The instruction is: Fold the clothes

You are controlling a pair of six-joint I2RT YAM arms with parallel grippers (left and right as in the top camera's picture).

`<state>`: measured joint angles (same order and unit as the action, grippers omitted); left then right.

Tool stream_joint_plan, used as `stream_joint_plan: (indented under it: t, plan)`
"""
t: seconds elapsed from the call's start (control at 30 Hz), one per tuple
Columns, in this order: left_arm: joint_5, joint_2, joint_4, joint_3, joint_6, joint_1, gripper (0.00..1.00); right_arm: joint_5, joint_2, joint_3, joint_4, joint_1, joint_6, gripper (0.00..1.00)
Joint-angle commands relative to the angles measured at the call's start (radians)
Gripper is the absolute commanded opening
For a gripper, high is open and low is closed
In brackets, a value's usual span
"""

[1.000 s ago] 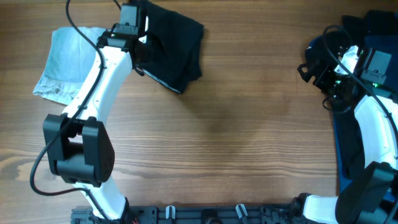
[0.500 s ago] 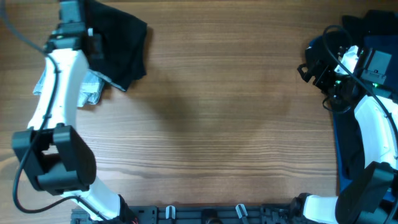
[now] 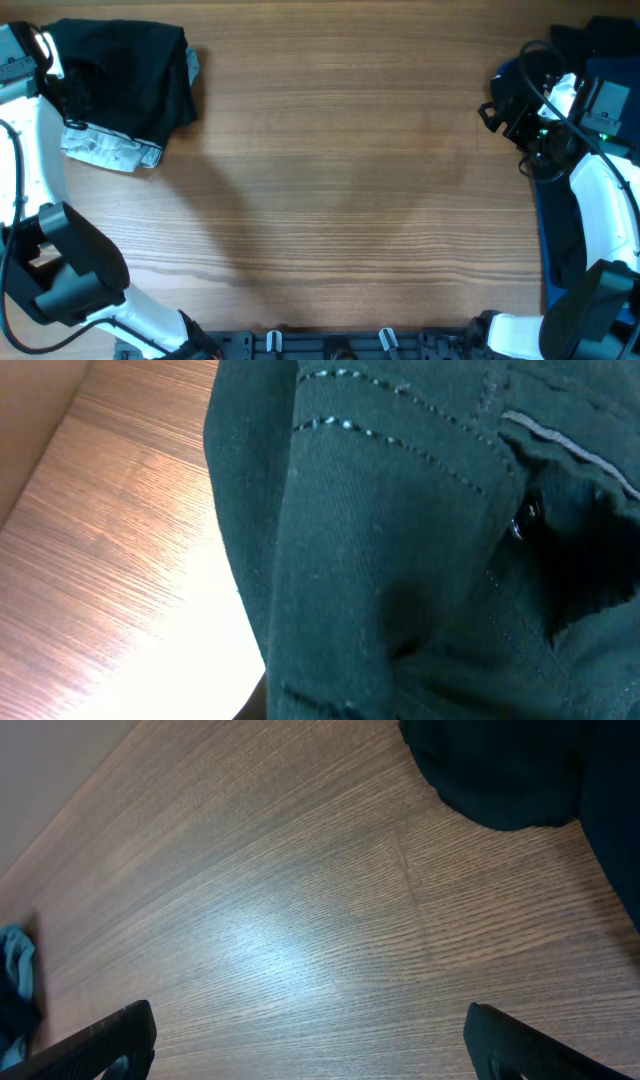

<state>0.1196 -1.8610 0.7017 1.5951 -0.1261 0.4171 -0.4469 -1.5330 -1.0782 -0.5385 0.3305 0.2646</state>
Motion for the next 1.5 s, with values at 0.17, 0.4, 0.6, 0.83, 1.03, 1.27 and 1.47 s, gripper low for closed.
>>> stream_joint_plan:
  t: [0.17,0.4,0.6,0.83,1.03,1.27,1.47]
  plan:
    - [0.023,-0.057,-0.04,0.009,0.056,0.053,0.82,0.006,0.013,-0.014,0.003,-0.002,0.0,1.0]
    - [-0.092,0.113,0.039,0.115,0.27,0.051,0.64,0.006,0.013,-0.014,0.003,-0.002,0.0,1.0]
    - [-0.14,-0.043,0.081,0.107,0.385,0.109,0.18,0.006,0.013,-0.014,0.003,-0.002,0.0,1.0]
    - [-0.169,-0.321,0.175,0.107,0.404,0.154,0.22,0.006,0.013,-0.014,0.003,-0.002,0.0,1.0]
    - [-0.435,-0.041,0.172,0.126,0.466,0.13,0.22,0.006,0.013,-0.014,0.003,-0.002,0.0,1.0]
    - [-0.528,0.067,0.238,0.116,0.471,-0.009,0.04,0.006,0.013,-0.014,0.003,-0.002,0.0,1.0]
    - [-0.871,-0.183,0.235,0.09,0.312,-0.062,0.04,0.006,0.013,-0.014,0.003,-0.002,0.0,1.0]
